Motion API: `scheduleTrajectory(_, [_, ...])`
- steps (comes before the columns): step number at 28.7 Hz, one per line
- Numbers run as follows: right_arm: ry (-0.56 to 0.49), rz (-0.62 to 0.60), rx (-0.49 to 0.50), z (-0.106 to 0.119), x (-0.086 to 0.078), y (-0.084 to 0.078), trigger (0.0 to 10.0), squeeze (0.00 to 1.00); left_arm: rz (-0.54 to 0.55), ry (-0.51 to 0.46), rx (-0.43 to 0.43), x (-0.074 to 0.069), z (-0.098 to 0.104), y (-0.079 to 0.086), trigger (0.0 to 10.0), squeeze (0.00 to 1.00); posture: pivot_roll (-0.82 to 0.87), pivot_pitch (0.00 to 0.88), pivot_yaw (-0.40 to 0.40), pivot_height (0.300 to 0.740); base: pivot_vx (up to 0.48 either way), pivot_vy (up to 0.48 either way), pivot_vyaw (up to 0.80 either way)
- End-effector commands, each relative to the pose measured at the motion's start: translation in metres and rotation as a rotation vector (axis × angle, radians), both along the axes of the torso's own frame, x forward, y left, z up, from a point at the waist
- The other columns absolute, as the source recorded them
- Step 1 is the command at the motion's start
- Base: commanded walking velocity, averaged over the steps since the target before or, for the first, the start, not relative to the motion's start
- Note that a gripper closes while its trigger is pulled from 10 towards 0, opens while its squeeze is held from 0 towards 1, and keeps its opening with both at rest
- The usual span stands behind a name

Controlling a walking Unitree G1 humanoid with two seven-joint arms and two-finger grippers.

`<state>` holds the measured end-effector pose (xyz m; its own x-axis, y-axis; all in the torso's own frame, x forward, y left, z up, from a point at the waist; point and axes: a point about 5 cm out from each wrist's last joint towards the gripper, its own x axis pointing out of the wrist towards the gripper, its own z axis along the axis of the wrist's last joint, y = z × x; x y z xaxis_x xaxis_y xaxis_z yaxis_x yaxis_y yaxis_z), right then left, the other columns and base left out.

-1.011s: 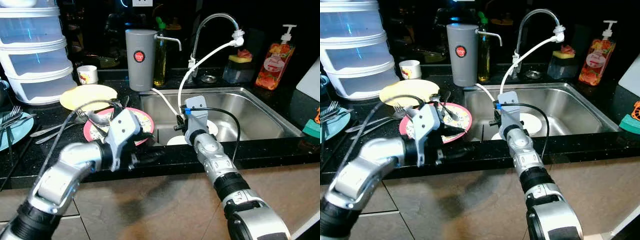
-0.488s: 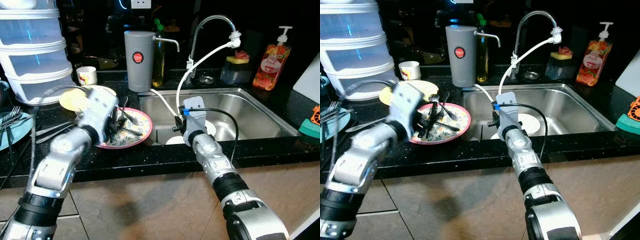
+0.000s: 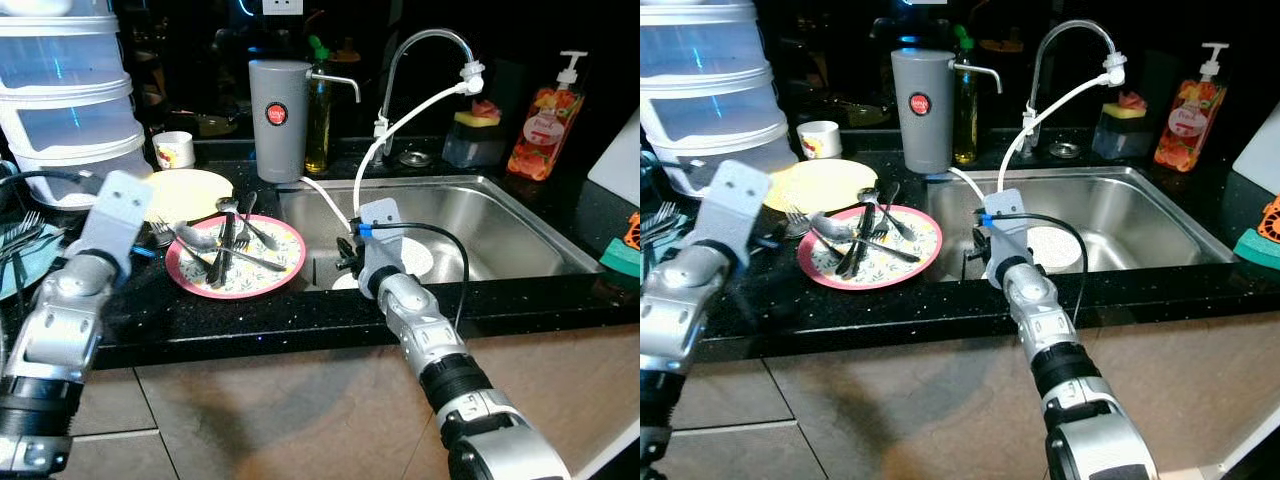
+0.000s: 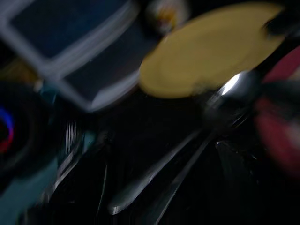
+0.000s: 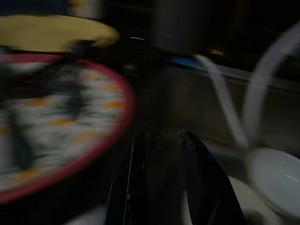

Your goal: Kitchen organization

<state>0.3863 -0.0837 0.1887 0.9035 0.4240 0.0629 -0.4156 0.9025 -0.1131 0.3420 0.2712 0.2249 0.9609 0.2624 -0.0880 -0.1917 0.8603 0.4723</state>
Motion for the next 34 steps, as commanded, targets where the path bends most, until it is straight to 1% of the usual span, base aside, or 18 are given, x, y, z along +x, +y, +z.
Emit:
scheduleTrajectory(1, [0.002, 0.094, -0.011, 0.000, -0.006, 0.012, 10.0, 0.00, 0.043, -0.002, -0.016, 0.002, 0.000, 0.011, 10.0, 1.00, 0.04, 0.000, -0.041, 0.740, 0.000, 0.000, 0.00])
scheduleTrajectory(2, [0.002, 0.094, -0.011, 0.000, -0.006, 0.012, 10.0, 0.00, 0.043, -0.002, -0.016, 0.002, 0.000, 0.011, 10.0, 1.00, 0.04, 0.000, -0.041, 0.740, 0.000, 0.000, 0.00])
scheduleTrajectory(3, [0.003, 0.139, -0.023, -0.001, -0.009, 0.017, 10.0, 0.00, 0.033, -0.002, -0.015, 0.005, -0.002, 0.014, 10.0, 0.27, 0.04, 0.000, -0.046, 0.740, 0.000, 0.000, 0.00])
scheduleTrajectory(4, [0.005, 0.185, -0.040, -0.003, -0.014, 0.022, 10.0, 0.00, -0.012, -0.001, 0.031, 0.011, -0.003, 0.017, 10.0, 0.00, 0.04, 0.000, -0.047, 0.740, 0.000, 0.000, 0.00])
scheduleTrajectory(6, [0.005, 0.193, -0.043, -0.003, -0.015, 0.023, 10.0, 0.00, -0.026, -0.001, 0.049, 0.012, -0.003, 0.017, 10.0, 0.00, 0.04, 0.000, -0.047, 0.740, 0.000, 0.000, 0.00])
scheduleTrajectory(8, [0.004, 0.193, -0.044, -0.003, -0.016, 0.023, 10.0, 0.00, -0.052, 0.003, 0.044, 0.015, -0.003, 0.017, 10.0, 0.00, 0.05, 0.000, -0.048, 0.740, 0.000, 0.000, 0.00])
scheduleTrajectory(9, [0.005, 0.190, -0.041, -0.004, -0.016, 0.023, 10.0, 0.00, -0.090, 0.002, 0.044, 0.018, -0.002, 0.016, 10.0, 0.00, 0.04, 0.000, -0.047, 0.740, 0.000, 0.000, 0.00])
scheduleTrajectory(10, [0.004, 0.188, -0.040, -0.003, -0.017, 0.023, 10.0, 0.00, -0.150, -0.005, 0.021, 0.023, 0.002, 0.016, 10.0, 0.00, 0.04, 0.007, -0.043, 0.740, 0.000, 0.000, 0.00])
scheduleTrajectory(11, [0.004, 0.188, -0.040, -0.003, -0.017, 0.023, 10.0, 0.00, -0.150, -0.005, 0.021, 0.023, 0.002, 0.016, 10.0, 0.00, 0.04, 0.007, -0.043, 0.740, 0.000, 0.000, 0.00])
scheduleTrajectory(12, [-0.001, 0.187, -0.043, -0.003, -0.019, 0.022, 10.0, 0.00, -0.163, 0.009, 0.024, 0.027, 0.004, 0.019, 10.0, 0.00, 0.04, 0.014, -0.043, 0.740, 0.000, 0.000, 0.00])
scheduleTrajectory(17, [-0.003, 0.191, -0.046, -0.002, -0.020, 0.021, 10.0, 0.00, -0.163, 0.022, 0.009, 0.029, 0.004, 0.024, 10.0, 0.00, 0.03, 0.025, -0.041, 0.740, 0.000, 0.000, 0.00])
scheduleTrajectory(19, [-0.021, 0.197, -0.068, 0.000, -0.023, 0.019, 10.0, 0.00, -0.132, 0.028, -0.019, 0.032, 0.007, 0.033, 10.0, 0.00, 0.03, 0.057, -0.041, 0.740, 0.000, 0.000, 0.00])
scheduleTrajectory(21, [-0.036, 0.206, -0.095, 0.003, -0.026, 0.017, 10.0, 0.00, -0.090, 0.042, -0.080, 0.032, 0.009, 0.044, 10.0, 0.00, 0.02, 0.061, -0.040, 0.740, 0.000, 0.000, 0.00])
scheduleTrajectory(22, [-0.036, 0.206, -0.095, 0.003, -0.026, 0.017, 10.0, 0.00, -0.090, 0.042, -0.080, 0.032, 0.009, 0.044, 10.0, 0.00, 0.02, 0.061, -0.040, 0.740, 0.000, 0.000, 0.00])
scheduleTrajectory(26, [-0.058, 0.215, -0.127, 0.008, -0.034, 0.014, 10.0, 0.00, -0.074, 0.058, -0.110, 0.030, 0.012, 0.058, 10.0, 0.00, 0.01, 0.076, -0.036, 0.740, 0.000, 0.000, 0.00])
scheduleTrajectory(31, [-0.058, 0.251, -0.123, 0.014, -0.042, 0.013, 10.0, 0.00, -0.125, 0.080, -0.118, 0.031, 0.016, 0.059, 10.0, 0.00, 0.00, 0.088, -0.038, 0.740, 0.000, 0.000, 0.00])
scheduleTrajectory(33, [-0.044, 0.299, -0.070, 0.018, -0.048, 0.013, 10.0, 0.00, -0.152, 0.106, -0.125, 0.031, 0.015, 0.059, 10.0, 0.00, -0.01, 0.089, -0.037, 0.740, 0.000, 0.000, 0.00])
scheduleTrajectory(34, [-0.044, 0.299, -0.070, 0.018, -0.048, 0.013, 10.0, 0.00, -0.152, 0.106, -0.125, 0.031, 0.015, 0.059, 10.0, 0.00, -0.01, 0.089, -0.037, 0.740, 0.000, 0.000, 0.00])
